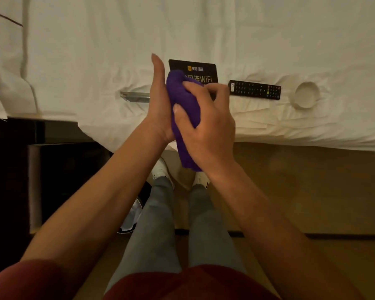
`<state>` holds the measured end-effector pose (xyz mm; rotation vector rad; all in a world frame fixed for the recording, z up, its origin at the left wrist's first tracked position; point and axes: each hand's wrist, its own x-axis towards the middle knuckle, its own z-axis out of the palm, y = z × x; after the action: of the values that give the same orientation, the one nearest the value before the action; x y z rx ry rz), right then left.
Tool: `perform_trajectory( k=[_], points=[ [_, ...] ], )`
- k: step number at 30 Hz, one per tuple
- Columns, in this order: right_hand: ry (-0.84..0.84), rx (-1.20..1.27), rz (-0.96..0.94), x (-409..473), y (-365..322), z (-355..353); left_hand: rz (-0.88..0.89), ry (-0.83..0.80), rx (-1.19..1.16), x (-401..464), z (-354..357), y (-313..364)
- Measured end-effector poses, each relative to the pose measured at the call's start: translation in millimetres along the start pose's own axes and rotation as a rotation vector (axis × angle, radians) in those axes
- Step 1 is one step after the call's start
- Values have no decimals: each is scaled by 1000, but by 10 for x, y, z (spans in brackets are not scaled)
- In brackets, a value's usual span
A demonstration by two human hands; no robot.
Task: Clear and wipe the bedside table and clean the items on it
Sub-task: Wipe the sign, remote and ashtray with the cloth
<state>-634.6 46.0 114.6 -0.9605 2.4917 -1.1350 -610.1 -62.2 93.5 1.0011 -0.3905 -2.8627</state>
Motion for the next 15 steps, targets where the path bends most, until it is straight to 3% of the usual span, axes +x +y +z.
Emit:
perform_trajectory(
  k=[5,9,12,15],
  points=[
    [162,-67,-18,415,130,1,-47,-136,-57,-122,55,-103],
    [218,-143,102,823,340,-120,-51,-64,-9,-182,67,-136],
    [169,-159,169,773,498,-172,7,-28,-33,-217,37,13],
    [-84,-6,364,523,694,-284,81,19,37,-246,4,180]
  ],
)
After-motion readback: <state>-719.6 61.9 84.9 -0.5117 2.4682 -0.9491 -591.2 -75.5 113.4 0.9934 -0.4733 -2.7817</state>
